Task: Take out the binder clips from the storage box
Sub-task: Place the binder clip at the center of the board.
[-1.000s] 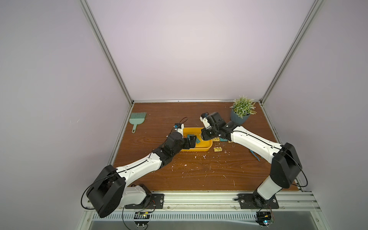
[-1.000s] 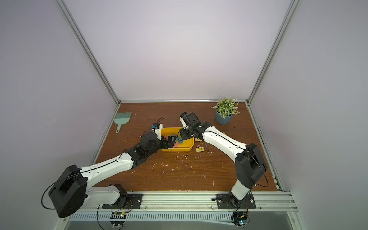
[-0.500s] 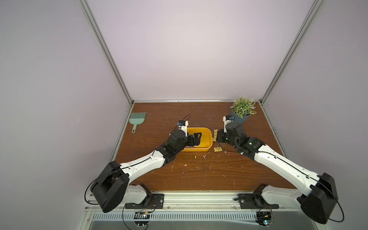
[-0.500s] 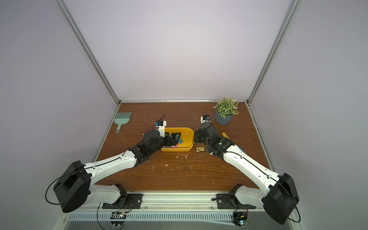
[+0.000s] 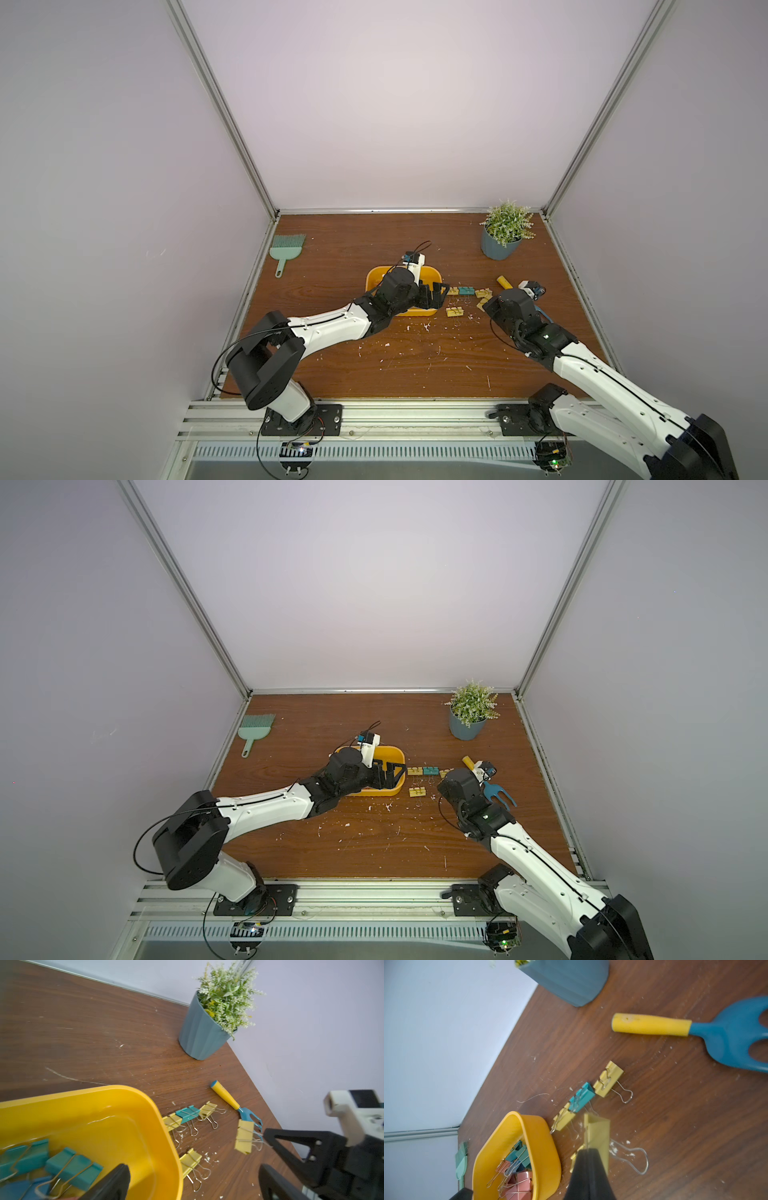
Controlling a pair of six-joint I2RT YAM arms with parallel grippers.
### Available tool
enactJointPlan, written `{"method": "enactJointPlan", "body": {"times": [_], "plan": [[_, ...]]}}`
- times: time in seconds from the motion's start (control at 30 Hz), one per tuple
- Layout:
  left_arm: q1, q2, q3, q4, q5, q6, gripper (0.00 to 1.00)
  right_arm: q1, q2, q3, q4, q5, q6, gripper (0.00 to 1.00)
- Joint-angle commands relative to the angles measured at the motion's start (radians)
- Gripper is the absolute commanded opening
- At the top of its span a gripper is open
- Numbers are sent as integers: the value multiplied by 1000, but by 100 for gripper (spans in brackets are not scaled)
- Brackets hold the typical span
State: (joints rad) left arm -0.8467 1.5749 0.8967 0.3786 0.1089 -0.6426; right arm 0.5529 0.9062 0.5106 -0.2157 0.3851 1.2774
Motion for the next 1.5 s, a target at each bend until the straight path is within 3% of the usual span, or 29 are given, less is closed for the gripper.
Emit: {"method": "enactJointPlan", "body": {"times": [0.0, 0.23, 0.4, 1.2, 1.47], "plan": [[-30, 28, 38, -28, 35, 36, 100, -3, 7, -37, 62, -15, 211, 0], [-35, 72, 55, -34, 65, 24, 99, 6, 43, -85, 117, -3, 420, 0], [-36, 62, 60, -55, 45, 49, 100, 15, 76, -90, 118, 47, 494, 0], [-36, 63, 70, -84, 20, 71, 100, 56, 311, -13, 181, 87, 603, 0], [-36, 69, 67, -86, 24, 74, 100, 73, 314, -12, 183, 65, 612, 14]]}}
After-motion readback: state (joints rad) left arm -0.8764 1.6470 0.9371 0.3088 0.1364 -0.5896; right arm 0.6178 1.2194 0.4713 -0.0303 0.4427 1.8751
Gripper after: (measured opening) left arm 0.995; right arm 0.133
